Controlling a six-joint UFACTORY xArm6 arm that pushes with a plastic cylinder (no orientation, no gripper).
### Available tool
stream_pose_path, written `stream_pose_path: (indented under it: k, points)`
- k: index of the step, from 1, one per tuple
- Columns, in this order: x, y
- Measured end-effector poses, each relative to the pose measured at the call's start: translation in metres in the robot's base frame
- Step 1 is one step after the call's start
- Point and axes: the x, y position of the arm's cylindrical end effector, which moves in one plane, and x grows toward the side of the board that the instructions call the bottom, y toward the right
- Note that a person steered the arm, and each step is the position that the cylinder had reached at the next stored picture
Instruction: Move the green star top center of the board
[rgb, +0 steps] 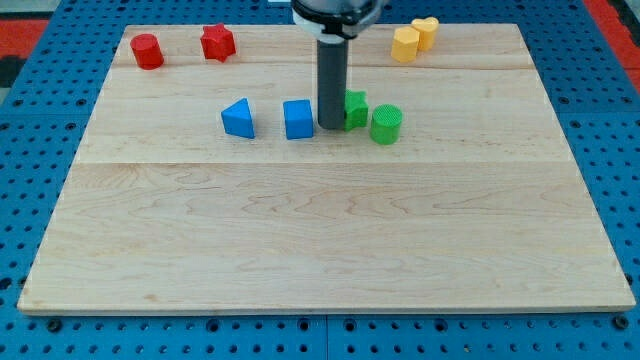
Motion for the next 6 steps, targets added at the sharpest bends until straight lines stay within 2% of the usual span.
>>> stream_pose_path:
  k: [1, 3, 4, 6]
  points:
    - [0.005, 0.006]
    - [0.087, 0.025]
    - [0.066, 0.068]
    - [-0.002, 0.024]
